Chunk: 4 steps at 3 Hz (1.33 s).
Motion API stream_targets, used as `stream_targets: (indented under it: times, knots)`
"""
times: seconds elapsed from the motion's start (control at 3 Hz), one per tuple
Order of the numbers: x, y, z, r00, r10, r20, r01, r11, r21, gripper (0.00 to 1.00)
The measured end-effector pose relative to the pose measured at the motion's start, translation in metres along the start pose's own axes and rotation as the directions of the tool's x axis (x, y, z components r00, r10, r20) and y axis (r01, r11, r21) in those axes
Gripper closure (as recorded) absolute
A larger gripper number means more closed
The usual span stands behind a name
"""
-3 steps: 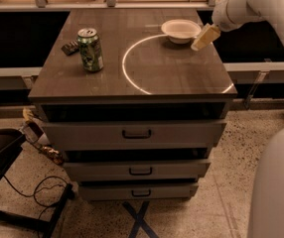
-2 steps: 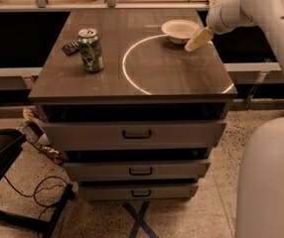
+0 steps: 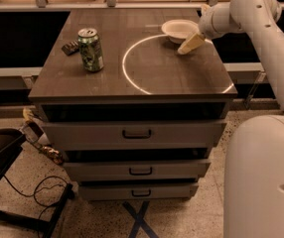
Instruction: Move paper bowl near green can
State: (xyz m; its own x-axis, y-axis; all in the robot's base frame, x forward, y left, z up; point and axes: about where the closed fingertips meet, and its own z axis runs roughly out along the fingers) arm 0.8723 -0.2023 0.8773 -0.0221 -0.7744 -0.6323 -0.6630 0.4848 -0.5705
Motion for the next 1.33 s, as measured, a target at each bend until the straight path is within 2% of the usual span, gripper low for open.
stream_targets:
  times: [0.33,1.33]
  knots:
    - [0.0027,0.0030,0.0122,1.000,-0.007,-0.013,0.007,1.0000,-0.002,0.26]
    - [0.0014,0.0050,0.0152,1.000,-0.007,-0.012,0.007,0.9999,-0.008,0.96]
